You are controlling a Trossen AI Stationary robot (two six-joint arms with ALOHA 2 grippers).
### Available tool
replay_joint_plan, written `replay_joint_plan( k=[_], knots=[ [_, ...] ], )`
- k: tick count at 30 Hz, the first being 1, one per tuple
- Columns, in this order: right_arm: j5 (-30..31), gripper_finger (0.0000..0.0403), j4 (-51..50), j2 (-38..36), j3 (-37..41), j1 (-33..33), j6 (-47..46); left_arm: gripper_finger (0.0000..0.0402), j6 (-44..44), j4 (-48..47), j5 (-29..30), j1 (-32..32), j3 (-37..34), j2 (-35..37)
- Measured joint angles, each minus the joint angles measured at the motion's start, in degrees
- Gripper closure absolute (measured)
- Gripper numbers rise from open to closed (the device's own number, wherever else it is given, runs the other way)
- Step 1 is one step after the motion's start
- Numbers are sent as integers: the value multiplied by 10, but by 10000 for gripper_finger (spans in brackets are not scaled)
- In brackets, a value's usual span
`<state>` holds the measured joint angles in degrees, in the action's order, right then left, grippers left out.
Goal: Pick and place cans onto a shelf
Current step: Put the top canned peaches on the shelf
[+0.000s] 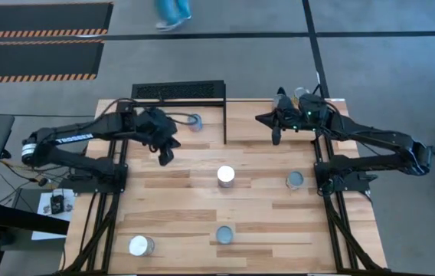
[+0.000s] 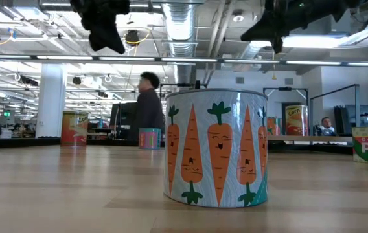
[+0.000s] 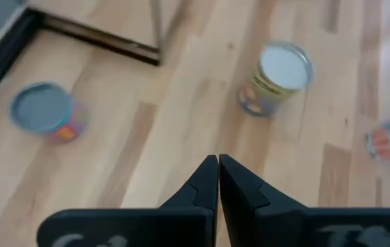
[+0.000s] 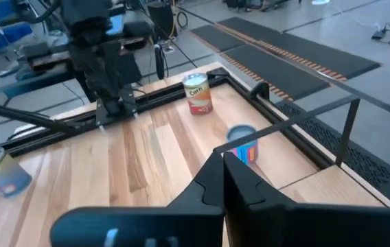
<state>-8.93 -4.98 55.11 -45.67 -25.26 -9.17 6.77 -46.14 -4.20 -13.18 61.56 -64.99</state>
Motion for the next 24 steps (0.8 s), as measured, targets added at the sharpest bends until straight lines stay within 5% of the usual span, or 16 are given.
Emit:
replay_joint_plan(
  k=[12, 24],
  knots=[
    [0, 390, -41, -1, 0, 0, 7, 396, -88, 148, 1, 110, 10, -127],
    [-22, 390, -68, -1, 0, 0, 22, 305, -165, 310, 4, 156, 9, -272]
  ],
)
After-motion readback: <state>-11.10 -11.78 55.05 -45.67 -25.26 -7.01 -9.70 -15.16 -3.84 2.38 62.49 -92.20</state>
